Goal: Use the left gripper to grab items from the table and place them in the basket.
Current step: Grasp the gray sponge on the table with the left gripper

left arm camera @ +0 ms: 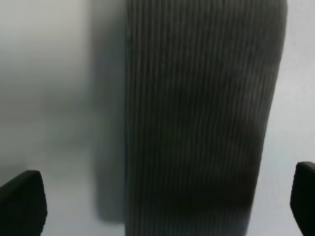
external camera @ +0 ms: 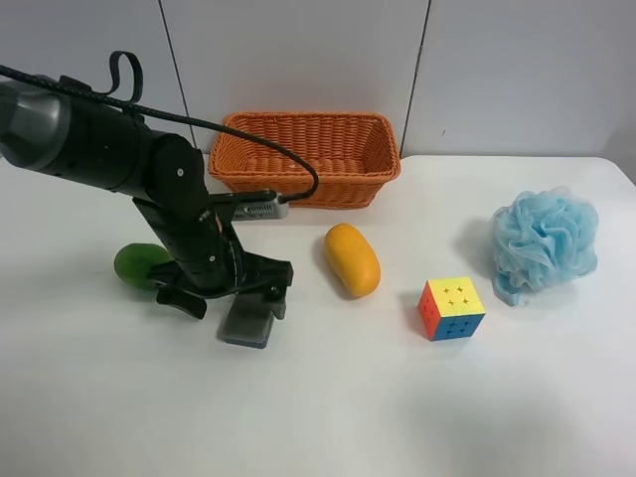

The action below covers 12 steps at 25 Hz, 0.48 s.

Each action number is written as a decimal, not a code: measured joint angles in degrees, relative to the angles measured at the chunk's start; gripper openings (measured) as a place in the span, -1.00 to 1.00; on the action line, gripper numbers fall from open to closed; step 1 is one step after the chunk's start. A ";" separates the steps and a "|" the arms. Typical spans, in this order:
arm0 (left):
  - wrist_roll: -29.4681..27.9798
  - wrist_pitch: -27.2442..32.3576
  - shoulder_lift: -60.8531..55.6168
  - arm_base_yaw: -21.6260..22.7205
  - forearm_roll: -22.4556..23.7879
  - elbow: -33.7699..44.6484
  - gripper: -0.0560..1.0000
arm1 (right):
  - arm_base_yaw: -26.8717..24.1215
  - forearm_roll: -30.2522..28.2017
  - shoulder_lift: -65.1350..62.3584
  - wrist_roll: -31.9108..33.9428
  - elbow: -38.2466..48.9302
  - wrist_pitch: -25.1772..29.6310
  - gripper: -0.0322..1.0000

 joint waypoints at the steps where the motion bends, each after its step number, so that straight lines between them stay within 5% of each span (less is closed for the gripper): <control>1: 0.13 -0.35 0.42 0.00 -0.22 0.00 0.99 | 0.00 0.00 0.00 0.00 0.00 0.00 0.98; 12: 0.77 -1.96 2.19 0.00 -0.40 -0.37 0.86 | 0.00 0.00 0.00 0.00 0.00 0.00 0.98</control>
